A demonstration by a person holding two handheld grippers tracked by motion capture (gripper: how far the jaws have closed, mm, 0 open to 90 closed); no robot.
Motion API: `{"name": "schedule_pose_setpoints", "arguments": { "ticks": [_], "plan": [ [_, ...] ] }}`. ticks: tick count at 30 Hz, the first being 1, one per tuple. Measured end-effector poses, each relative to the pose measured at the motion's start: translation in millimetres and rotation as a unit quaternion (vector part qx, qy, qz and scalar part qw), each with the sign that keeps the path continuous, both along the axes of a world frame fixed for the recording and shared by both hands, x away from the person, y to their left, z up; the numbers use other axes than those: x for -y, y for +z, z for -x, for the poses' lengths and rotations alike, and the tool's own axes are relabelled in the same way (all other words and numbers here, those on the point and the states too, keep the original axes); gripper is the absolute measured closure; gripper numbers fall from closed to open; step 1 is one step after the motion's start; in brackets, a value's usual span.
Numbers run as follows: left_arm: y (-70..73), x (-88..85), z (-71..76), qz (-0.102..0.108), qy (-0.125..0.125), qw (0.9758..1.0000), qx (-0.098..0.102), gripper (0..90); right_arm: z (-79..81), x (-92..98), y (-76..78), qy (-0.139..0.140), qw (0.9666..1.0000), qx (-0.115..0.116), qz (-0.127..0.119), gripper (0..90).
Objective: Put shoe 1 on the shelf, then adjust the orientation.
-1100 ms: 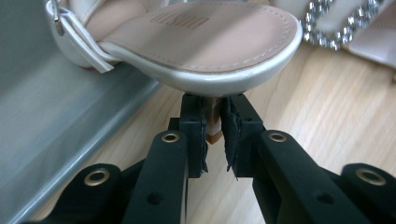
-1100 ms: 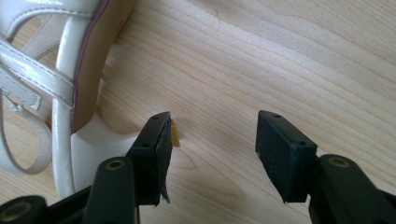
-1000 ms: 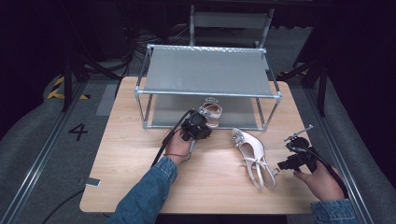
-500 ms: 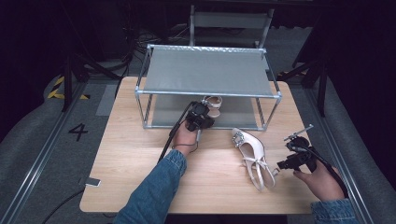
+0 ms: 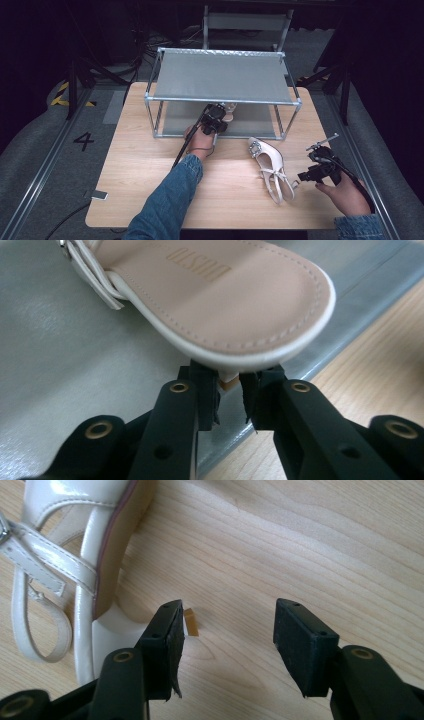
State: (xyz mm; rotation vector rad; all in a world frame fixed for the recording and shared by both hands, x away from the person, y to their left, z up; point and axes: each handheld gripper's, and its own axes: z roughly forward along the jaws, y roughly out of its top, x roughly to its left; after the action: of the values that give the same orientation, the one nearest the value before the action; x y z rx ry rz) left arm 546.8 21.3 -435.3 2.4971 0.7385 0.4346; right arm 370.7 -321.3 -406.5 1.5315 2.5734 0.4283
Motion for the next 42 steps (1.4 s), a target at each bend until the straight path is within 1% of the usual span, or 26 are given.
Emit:
{"name": "schedule_pose_setpoints", "arguments": {
  "ticks": [1, 2, 4, 5, 6, 7, 8, 9, 10, 11, 12, 14, 15, 16, 17, 18, 19, 22, 23, 26, 29, 31, 32, 36, 39, 42],
  "plan": [
    [0.0, 0.0, 0.0, 0.0, 0.0, 1.0, 0.0, 75.7, 0.0, 0.0, 0.0, 0.0, 1.0, 0.0, 0.0, 46.3],
    [-6.6, 7.2, 14.8, 0.03, 0.087, 0.9948, -0.042, 73.1, -0.3, 0.7, -0.2, 0.001, 1.0, 0.001, 0.0, 46.3],
    [-7.3, 6.0, 17.2, 0.037, 0.087, 0.9945, -0.044, 70.4, 0.0, 0.2, 0.4, 0.002, 1.0, 0.002, 0.0, 46.4],
    [-5.0, 2.1, 18.5, 0.034, 0.071, 0.9962, -0.038, 70.4, 0.3, -0.3, 1.2, 0.006, 1.0, 0.004, 0.0, 46.3],
    [-1.9, 0.5, 27.9, 0.064, 0.092, 0.9923, -0.053, 67.6, 0.4, -1.5, 2.5, 0.005, 1.0, 0.006, 0.0, 46.3],
    [-1.9, 0.5, 27.9, 0.064, 0.092, 0.9923, -0.053, 66.7, 0.4, -1.5, 2.5, 0.005, 1.0, 0.006, 0.0, 46.3],
    [1.4, -2.5, 32.7, 0.078, 0.099, 0.9902, -0.06, 66.7, 0.4, -1.9, 2.7, 0.006, 1.0, 0.006, -0.001, 46.3],
    [4.8, -6.1, 35.8, 0.076, 0.098, 0.9909, -0.053, 66.3, 0.3, -2.5, 2.7, 0.005, 1.0, 0.006, 0.001, 46.4],
    [8.4, -9.2, 39.3, 0.079, 0.094, 0.9909, -0.055, 65.3, 0.5, -4.0, 3.2, 0.007, 1.0, 0.005, 0.002, 46.4],
    [14.2, -12.4, 49.2, 0.099, 0.105, 0.9875, -0.064, 65.2, 0.3, -4.5, 3.0, 0.009, 0.9999, 0.008, 0.003, 46.4],
    [14.2, -12.4, 49.2, 0.099, 0.105, 0.9875, -0.064, 64.8, 0.3, -4.5, 3.0, 0.009, 0.9999, 0.008, 0.003, 46.4],
    [23.4, -19.3, 59.1, 0.1, 0.095, 0.989, -0.054, 64.6, 0.6, -6.4, 5.3, 0.01, 0.9999, 0.009, 0.002, 46.5],
    [27.8, -22.1, 64.4, 0.1, 0.094, 0.9893, -0.05, 64.1, 0.8, -7.2, 6.3, 0.01, 0.9999, 0.01, 0.002, 46.5],
    [34.5, -25.8, 75.5, 0.104, 0.096, 0.9889, -0.045, 63.2, 1.2, -9.2, 8.1, 0.012, 0.9998, 0.013, 0.002, 46.6],
    [34.5, -25.8, 75.5, 0.104, 0.096, 0.9889, -0.045, 62.8, 1.2, -9.2, 8.1, 0.012, 0.9998, 0.013, 0.002, 46.6],
    [41.9, -31.5, 87.4, 0.096, 0.088, 0.9908, -0.034, 62.3, 1.6, -11.2, 9.6, 0.015, 0.9997, 0.017, 0.0, 46.7],
    [41.9, -31.5, 87.4, 0.096, 0.088, 0.9908, -0.034, 61.7, 1.6, -11.2, 9.6, 0.015, 0.9997, 0.017, 0.0, 46.7],
    [49.1, -40.9, 105.1, 0.085, 0.08, 0.9927, -0.03, 61.7, 2.1, -14.5, 11.7, 0.019, 0.9996, 0.02, -0.003, 46.8],
    [51.4, -44.9, 111.9, 0.079, 0.078, 0.9934, -0.028, 61.7, 2.4, -16.5, 13.9, 0.024, 0.9994, 0.019, -0.013, 46.8],
    [55.4, -53.2, 123.7, 0.066, 0.074, 0.9942, -0.041, 59.7, 2.9, -22.0, 17.9, 0.03, 0.9991, 0.022, -0.021, 47.0],
    [56.5, -61.5, 131.5, 0.061, 0.065, 0.994, -0.063, 57.4, 2.8, -25.6, 20.5, 0.038, 0.9987, 0.027, -0.02, 47.1],
    [56.6, -65.1, 135.1, 0.058, 0.067, 0.9939, -0.067, 55.4, 3.0, -29.1, 22.2, 0.044, 0.9984, 0.029, -0.019, 47.3],
    [56.9, -67.7, 137.1, 0.049, 0.067, 0.9938, -0.075, 55.2, 3.0, -30.3, 22.8, 0.043, 0.9985, 0.028, -0.019, 47.3],
    [55.2, -73.8, 141.4, 0.031, 0.067, 0.9921, -0.102, 52.5, 0.9, -36.9, 25.3, 0.053, 0.9979, 0.032, -0.019, 47.5],
    [51.1, -79.7, 143.4, 0.028, 0.071, 0.9893, -0.124, 51.2, -0.1, -42.6, 27.0, 0.059, 0.9975, 0.033, -0.022, 47.7],
    [49.2, -85.8, 145.7, 0.016, 0.081, 0.9878, -0.132, 49.3, -1.7, -46.9, 29.5, 0.067, 0.9967, 0.038, -0.025, 47.8]
  ]
}}
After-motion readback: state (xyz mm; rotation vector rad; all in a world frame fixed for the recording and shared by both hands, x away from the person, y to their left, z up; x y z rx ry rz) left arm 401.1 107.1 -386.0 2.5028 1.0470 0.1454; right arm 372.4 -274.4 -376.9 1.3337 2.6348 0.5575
